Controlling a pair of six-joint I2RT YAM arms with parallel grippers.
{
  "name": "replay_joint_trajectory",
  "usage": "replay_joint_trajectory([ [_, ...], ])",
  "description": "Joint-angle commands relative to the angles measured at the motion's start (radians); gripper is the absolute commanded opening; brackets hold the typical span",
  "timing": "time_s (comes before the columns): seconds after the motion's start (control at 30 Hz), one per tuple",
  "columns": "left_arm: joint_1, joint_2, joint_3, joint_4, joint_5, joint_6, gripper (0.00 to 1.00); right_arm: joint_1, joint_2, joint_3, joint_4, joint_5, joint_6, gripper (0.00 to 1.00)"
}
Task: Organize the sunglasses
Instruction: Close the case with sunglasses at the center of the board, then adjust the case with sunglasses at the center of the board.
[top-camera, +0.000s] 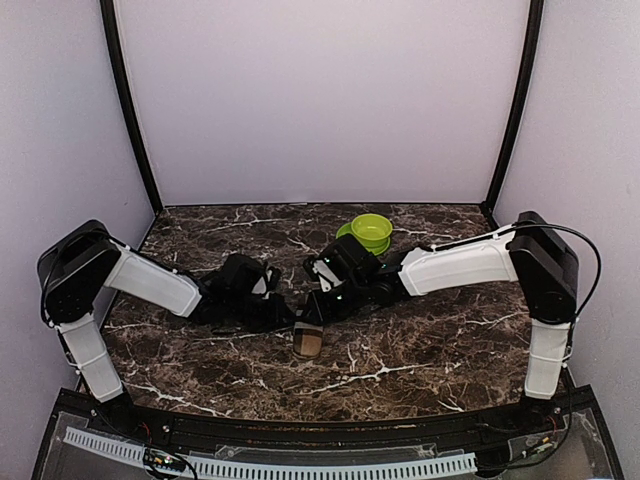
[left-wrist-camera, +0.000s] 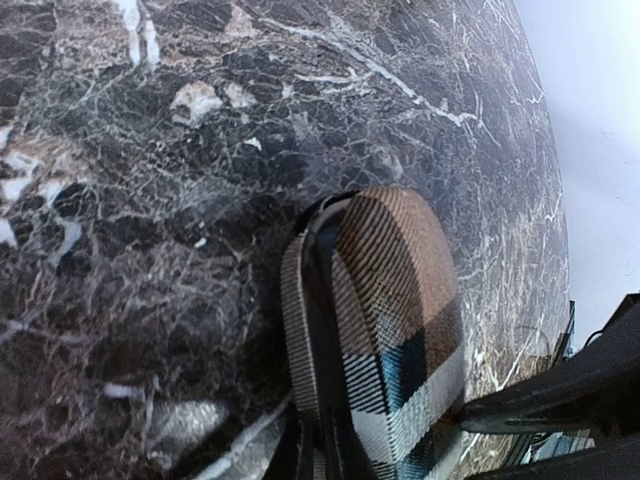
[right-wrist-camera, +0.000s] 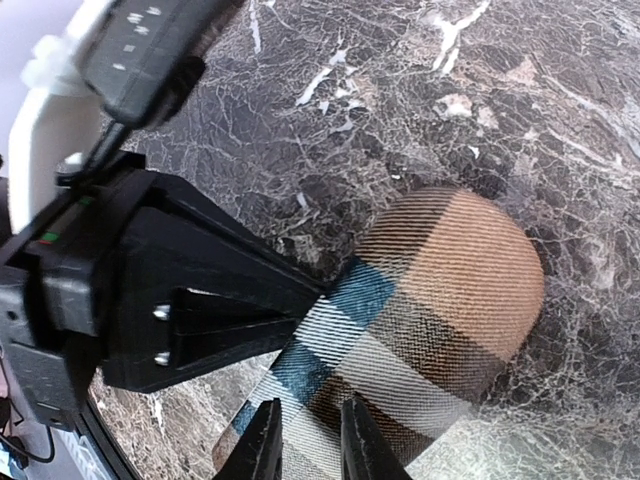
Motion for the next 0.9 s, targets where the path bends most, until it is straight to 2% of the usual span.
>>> replay_joint_trajectory([
  [0.0, -0.007, -0.091, -0.02, -0.049, -0.022, 0.045, 0.05, 0.004, -0.023, -0.011, -0.041, 0.003, -0.001, 0.23],
  [0.17, -0.009, -0.115, -0.034, -0.065, -0.025, 0.057, 0.06, -0.01, -0.073, -0.028, -0.024, 0.0, 0.007, 0.31],
  [0.3, -0.008, -0.108, -0.038, -0.063, -0.014, 0.063, 0.06, -0.011, -0.08, -0.035, -0.02, -0.001, 0.016, 0.44],
  [0.5, -0.014, -0.094, -0.015, -0.075, -0.005, 0.079, 0.06, -0.005, -0.082, -0.078, 0.036, -0.021, 0.068, 0.69],
  [0.7, -0.023, -0.085, 0.001, -0.085, -0.006, 0.083, 0.06, 0.007, -0.082, -0.117, 0.073, -0.013, 0.138, 0.87],
  [0.87, -0.034, -0.08, 0.022, -0.093, 0.0, 0.091, 0.06, 0.019, -0.079, -0.124, 0.123, -0.031, 0.178, 0.92],
])
